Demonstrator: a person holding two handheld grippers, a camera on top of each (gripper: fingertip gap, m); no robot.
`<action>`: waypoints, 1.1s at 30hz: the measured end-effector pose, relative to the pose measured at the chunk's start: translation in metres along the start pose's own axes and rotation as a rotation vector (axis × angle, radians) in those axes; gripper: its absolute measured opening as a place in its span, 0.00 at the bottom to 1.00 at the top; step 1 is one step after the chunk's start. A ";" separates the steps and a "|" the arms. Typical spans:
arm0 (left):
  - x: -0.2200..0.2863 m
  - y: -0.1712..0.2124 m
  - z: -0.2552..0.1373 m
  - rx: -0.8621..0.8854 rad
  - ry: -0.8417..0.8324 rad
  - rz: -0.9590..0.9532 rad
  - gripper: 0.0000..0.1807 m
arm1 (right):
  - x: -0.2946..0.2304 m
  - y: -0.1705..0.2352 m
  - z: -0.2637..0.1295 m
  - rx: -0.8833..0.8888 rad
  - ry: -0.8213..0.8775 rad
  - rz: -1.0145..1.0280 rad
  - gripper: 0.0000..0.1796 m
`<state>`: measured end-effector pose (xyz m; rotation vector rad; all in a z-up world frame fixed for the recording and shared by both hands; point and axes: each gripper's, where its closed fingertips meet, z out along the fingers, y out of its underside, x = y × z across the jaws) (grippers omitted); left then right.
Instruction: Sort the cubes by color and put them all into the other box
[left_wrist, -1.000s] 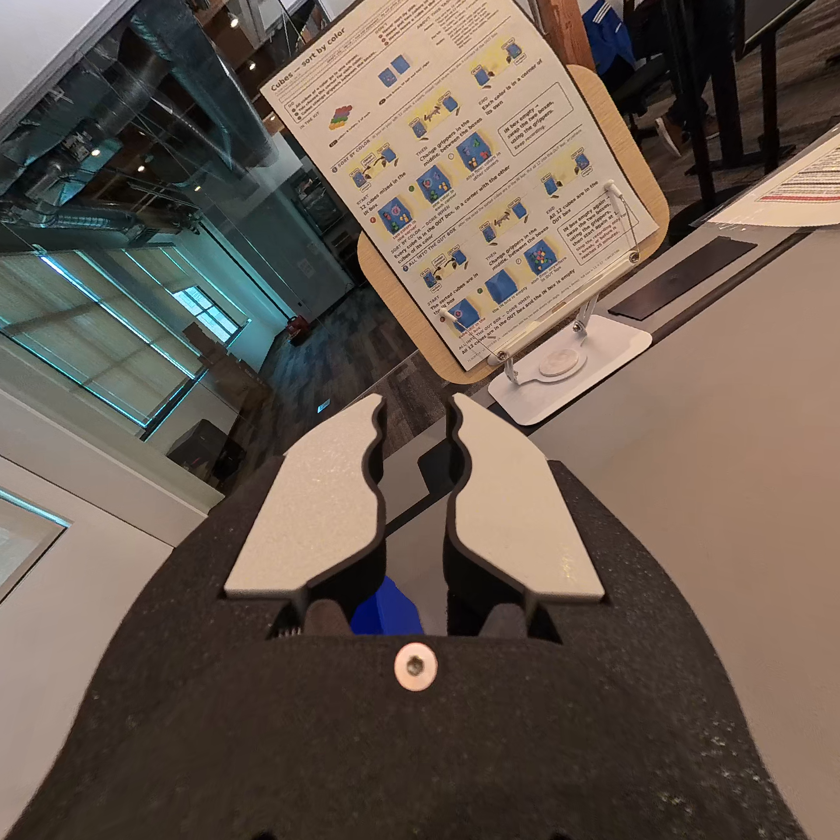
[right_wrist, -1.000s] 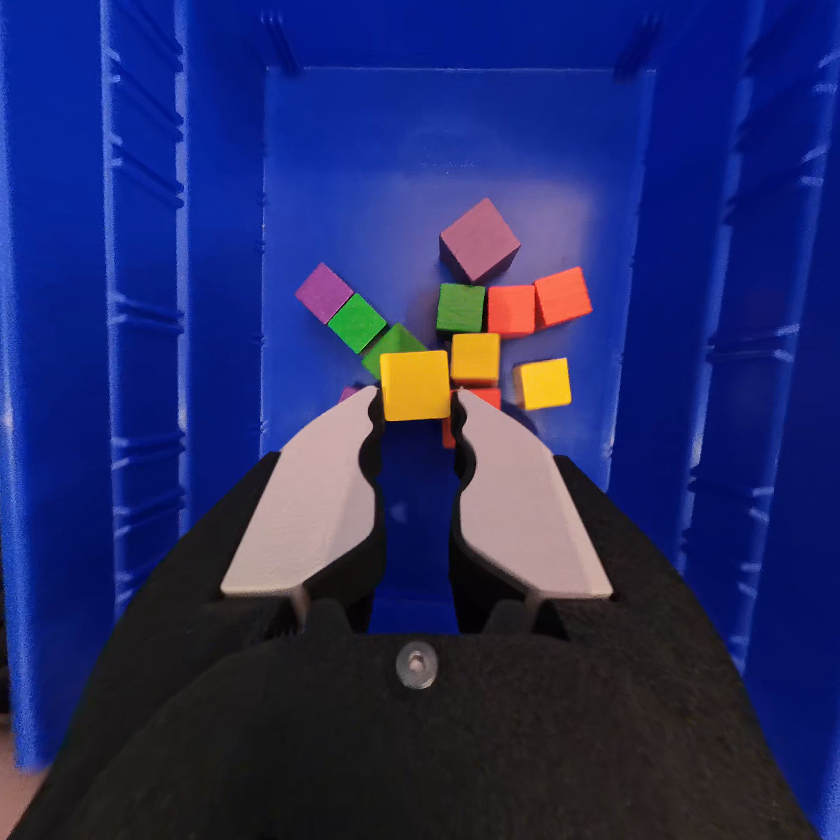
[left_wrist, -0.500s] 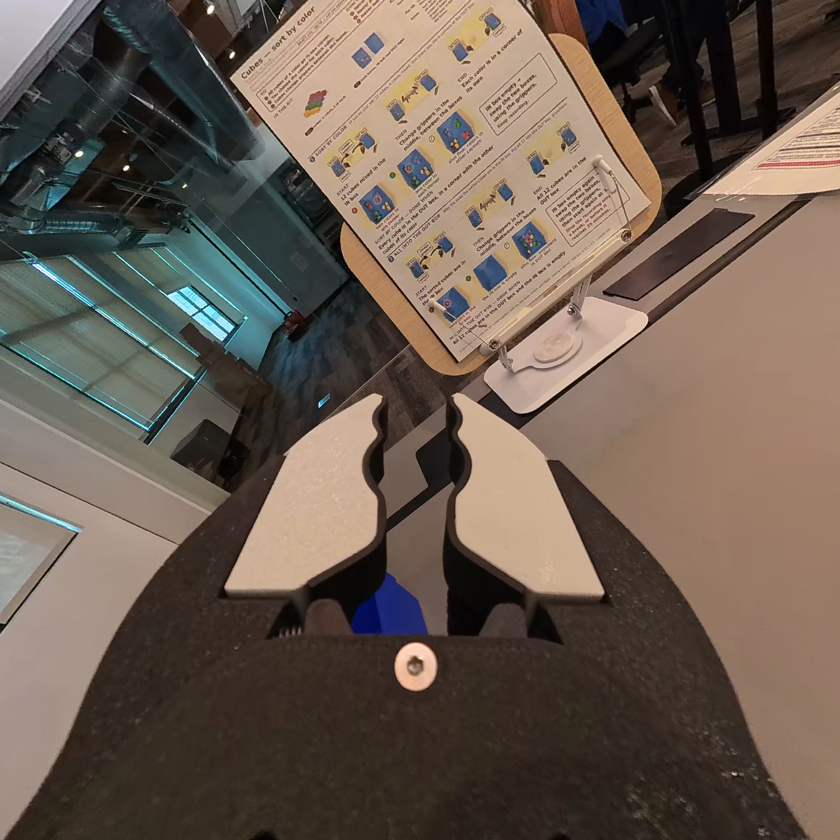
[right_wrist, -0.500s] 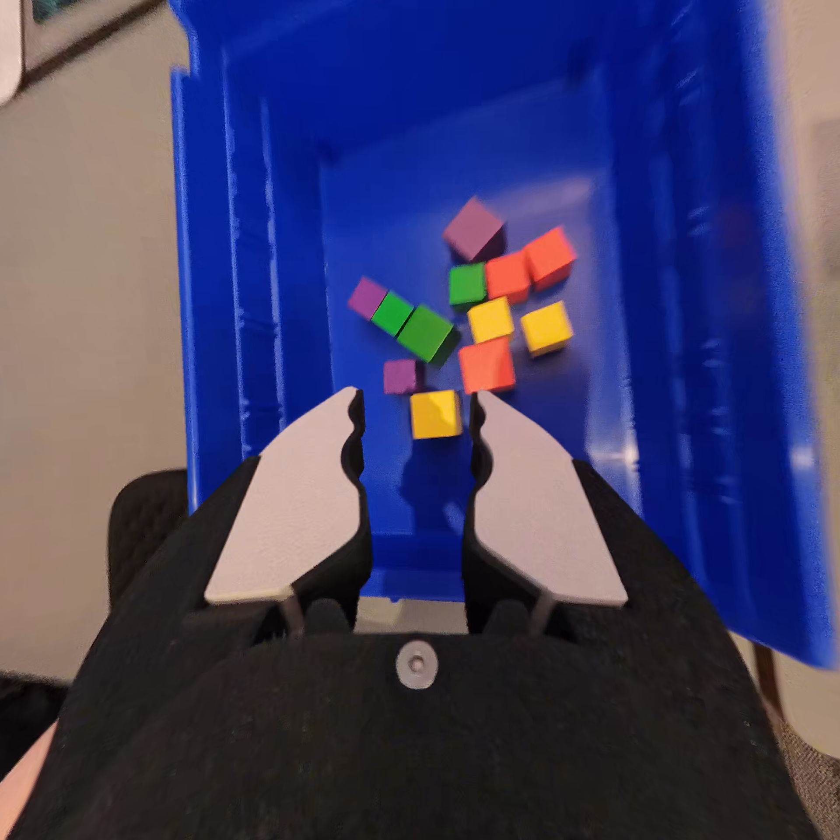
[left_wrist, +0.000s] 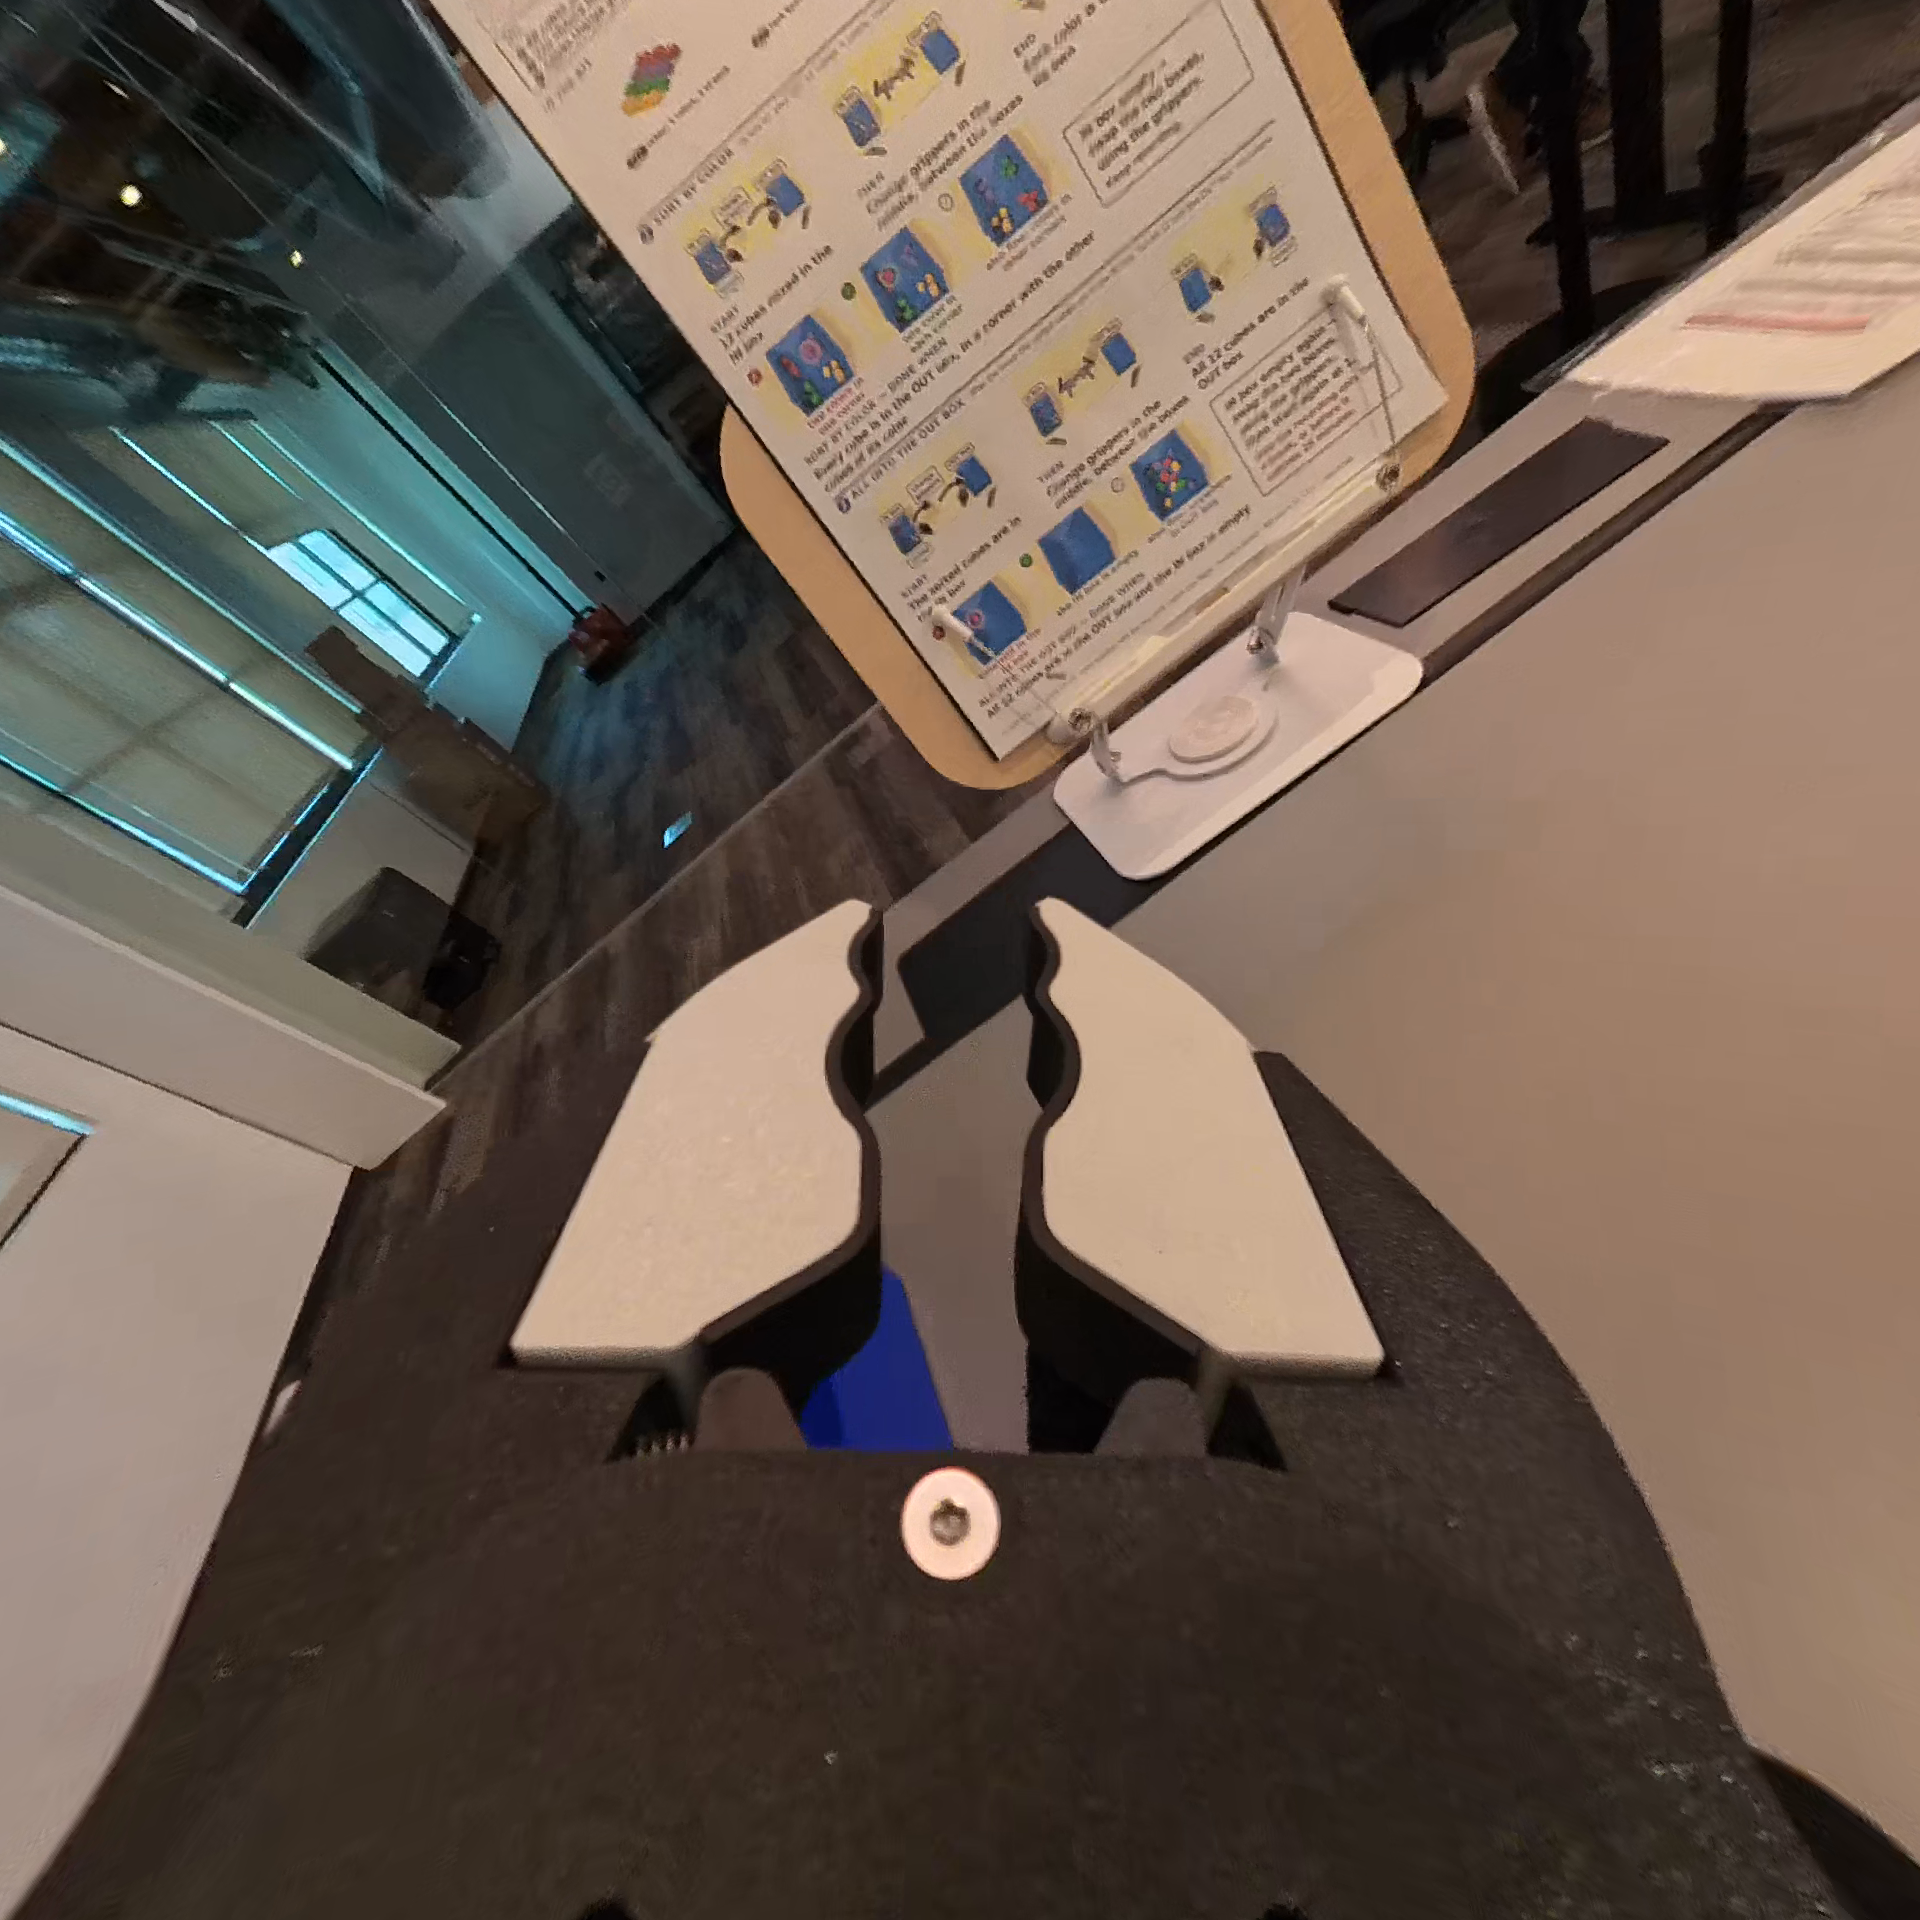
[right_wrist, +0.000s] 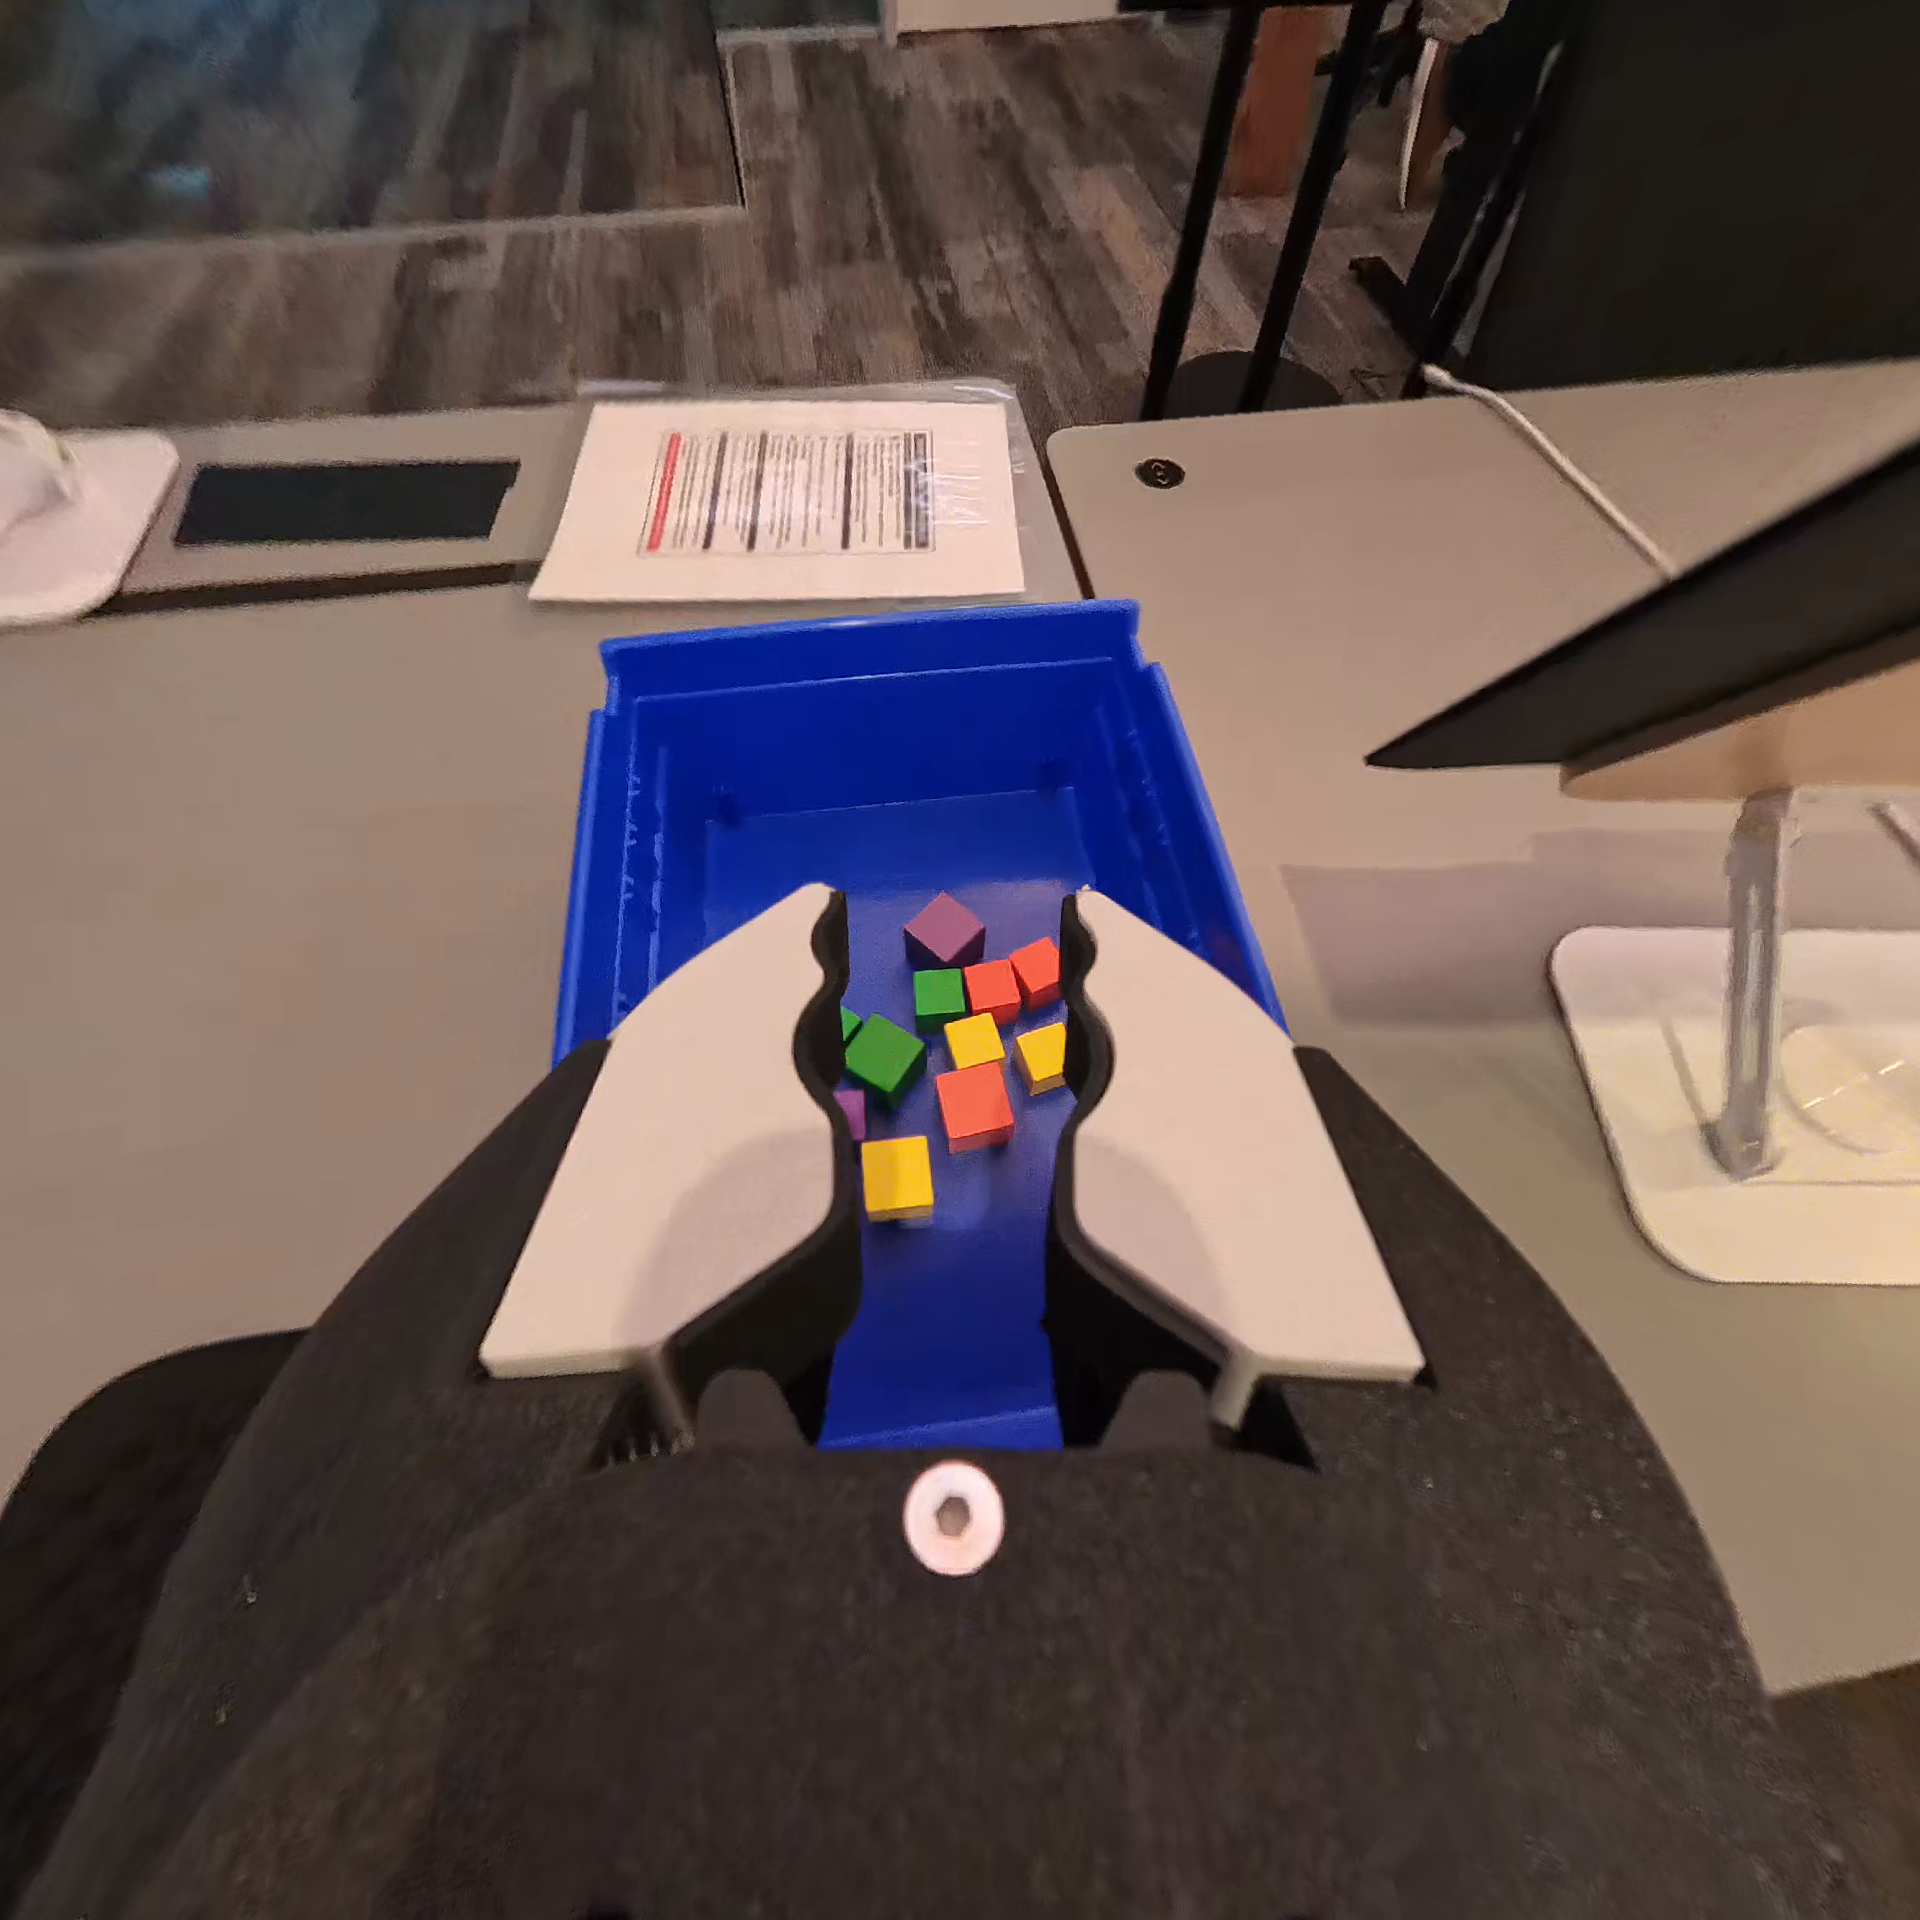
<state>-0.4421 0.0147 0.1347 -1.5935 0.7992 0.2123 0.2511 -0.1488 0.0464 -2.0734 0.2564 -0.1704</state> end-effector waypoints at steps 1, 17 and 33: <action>-0.005 0.007 -0.001 -0.045 -0.019 0.024 0.15 | -0.005 -0.006 0.001 -0.015 0.012 -0.051 0.21; -0.041 0.217 -0.046 -0.762 -0.105 -0.218 0.43 | 0.056 0.022 0.090 -0.504 -0.050 -0.096 0.34; -0.006 0.292 -0.047 -1.091 0.053 -0.367 0.26 | 0.085 0.097 0.120 -0.759 0.035 -0.093 0.24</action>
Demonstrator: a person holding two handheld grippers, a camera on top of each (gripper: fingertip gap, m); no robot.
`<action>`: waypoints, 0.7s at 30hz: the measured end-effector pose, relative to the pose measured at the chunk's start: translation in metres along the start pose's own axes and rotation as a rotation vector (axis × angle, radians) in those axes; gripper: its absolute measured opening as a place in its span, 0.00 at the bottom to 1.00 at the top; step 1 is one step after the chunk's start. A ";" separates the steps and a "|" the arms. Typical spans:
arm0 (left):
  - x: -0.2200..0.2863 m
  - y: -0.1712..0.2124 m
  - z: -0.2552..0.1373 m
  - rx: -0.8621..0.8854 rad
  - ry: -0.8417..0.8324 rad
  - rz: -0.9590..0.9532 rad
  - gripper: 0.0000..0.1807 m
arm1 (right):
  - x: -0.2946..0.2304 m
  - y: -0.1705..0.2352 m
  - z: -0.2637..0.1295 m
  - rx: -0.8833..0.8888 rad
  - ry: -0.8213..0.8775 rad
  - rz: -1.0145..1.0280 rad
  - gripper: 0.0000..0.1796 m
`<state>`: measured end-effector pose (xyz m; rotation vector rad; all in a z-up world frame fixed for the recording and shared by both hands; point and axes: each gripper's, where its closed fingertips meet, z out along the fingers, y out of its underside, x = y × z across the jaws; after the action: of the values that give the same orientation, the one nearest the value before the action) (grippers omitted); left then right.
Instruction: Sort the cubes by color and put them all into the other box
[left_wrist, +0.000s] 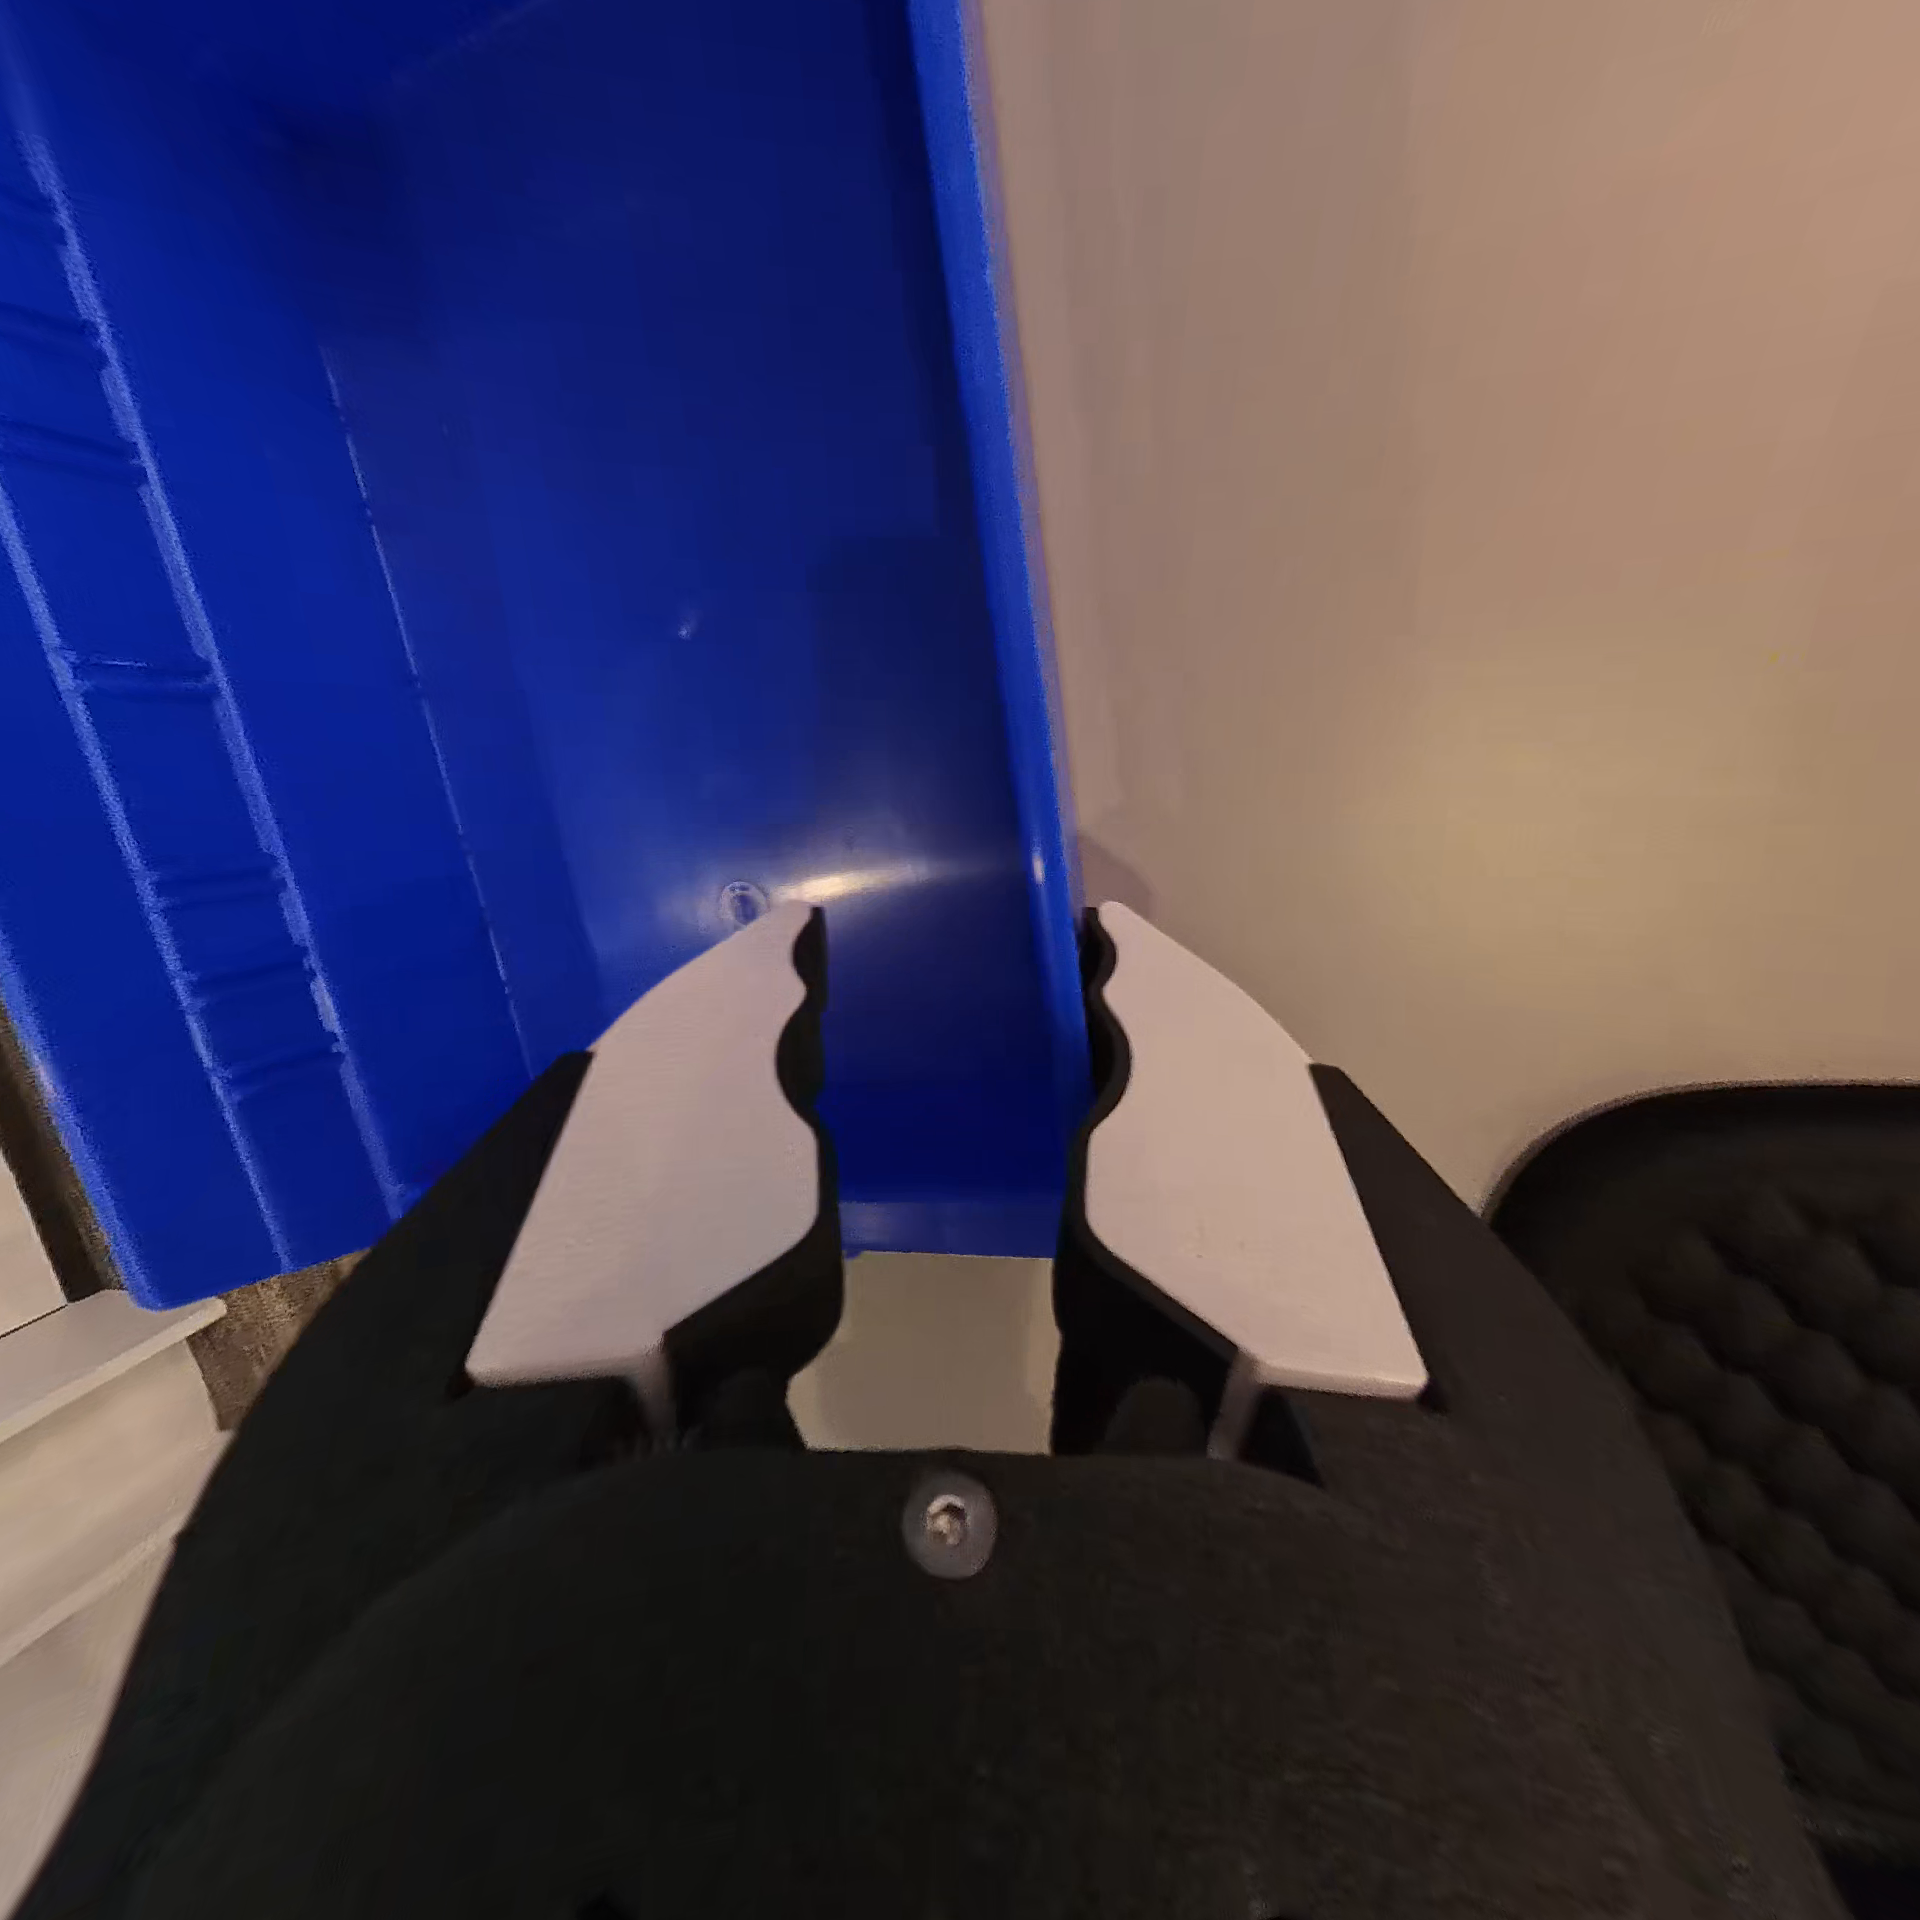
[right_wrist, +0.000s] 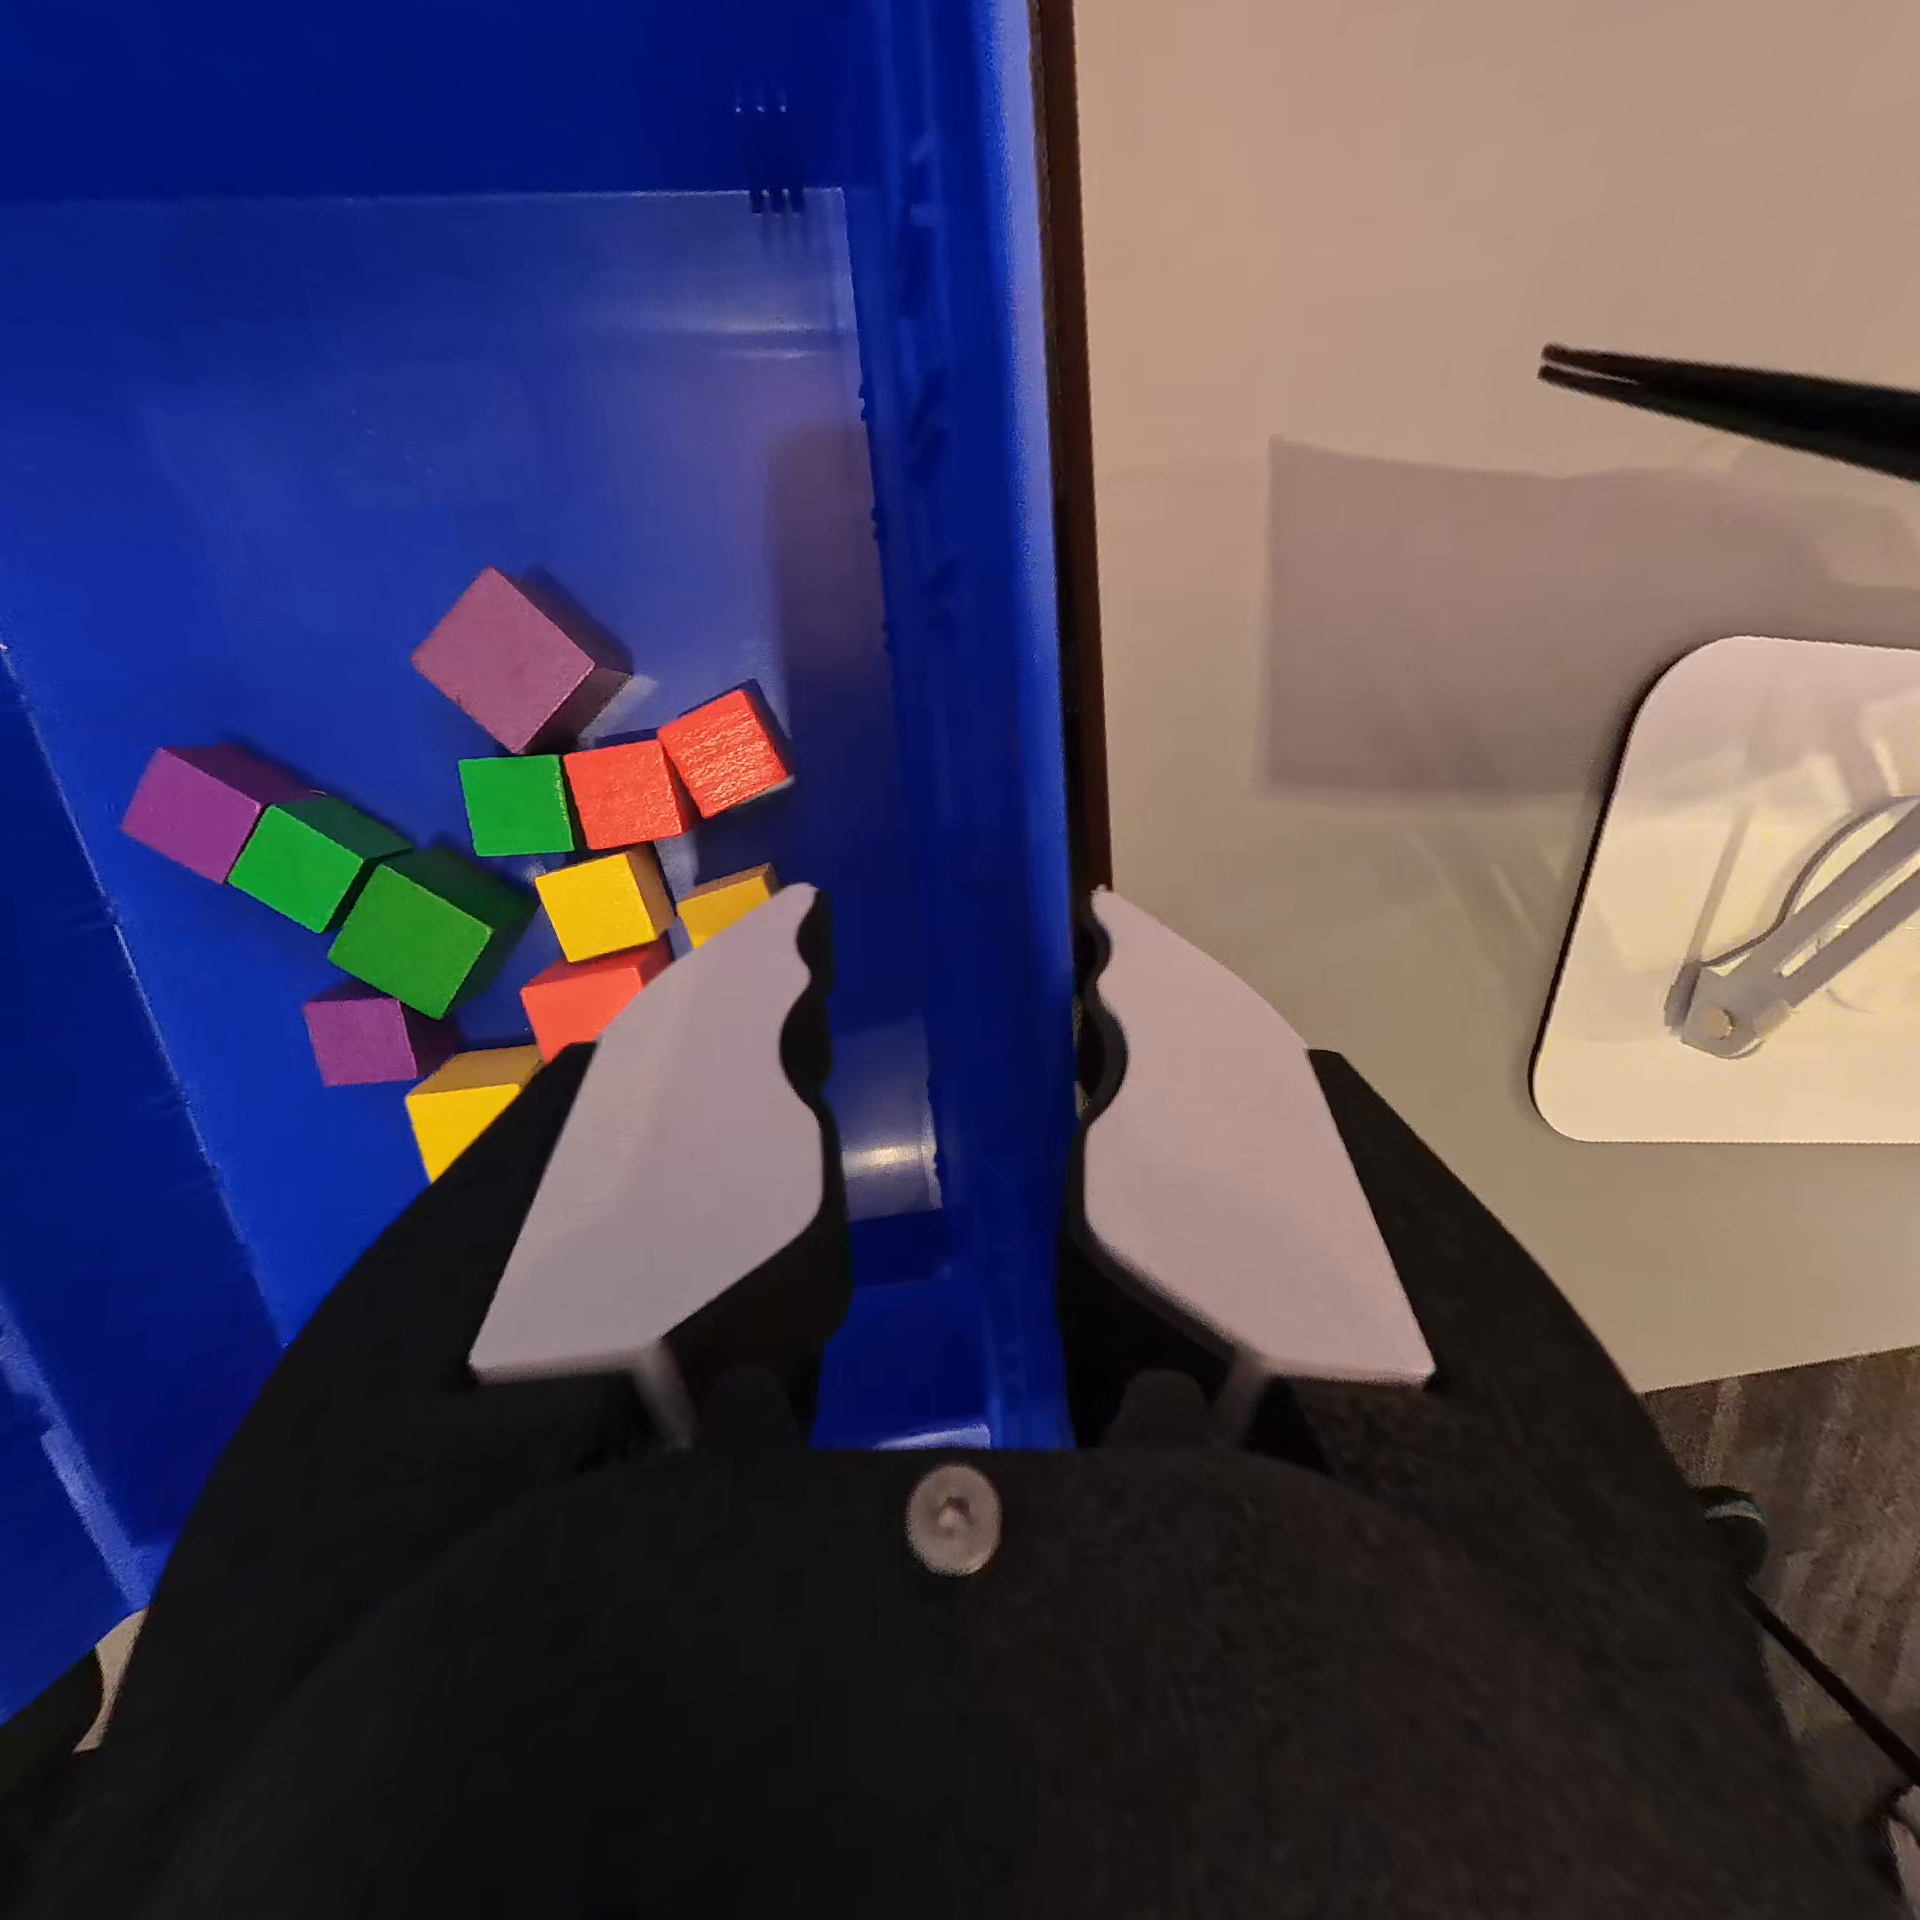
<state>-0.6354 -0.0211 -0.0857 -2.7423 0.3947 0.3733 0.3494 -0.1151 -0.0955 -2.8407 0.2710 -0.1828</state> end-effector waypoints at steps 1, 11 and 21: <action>0.002 0.000 0.000 -0.007 0.003 0.006 0.23 | 0.002 0.000 0.000 -0.008 -0.003 0.006 0.22; 0.021 -0.005 0.003 -0.037 0.016 0.029 0.06 | 0.008 0.002 0.010 -0.057 -0.066 0.009 0.11; 0.048 -0.029 0.002 -0.026 0.025 0.021 0.06 | 0.000 0.001 0.011 -0.055 -0.157 0.009 0.04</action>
<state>-0.5821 -0.0053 -0.0935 -2.7725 0.4287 0.3520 0.3511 -0.1129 -0.1060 -2.8879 0.2591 0.0511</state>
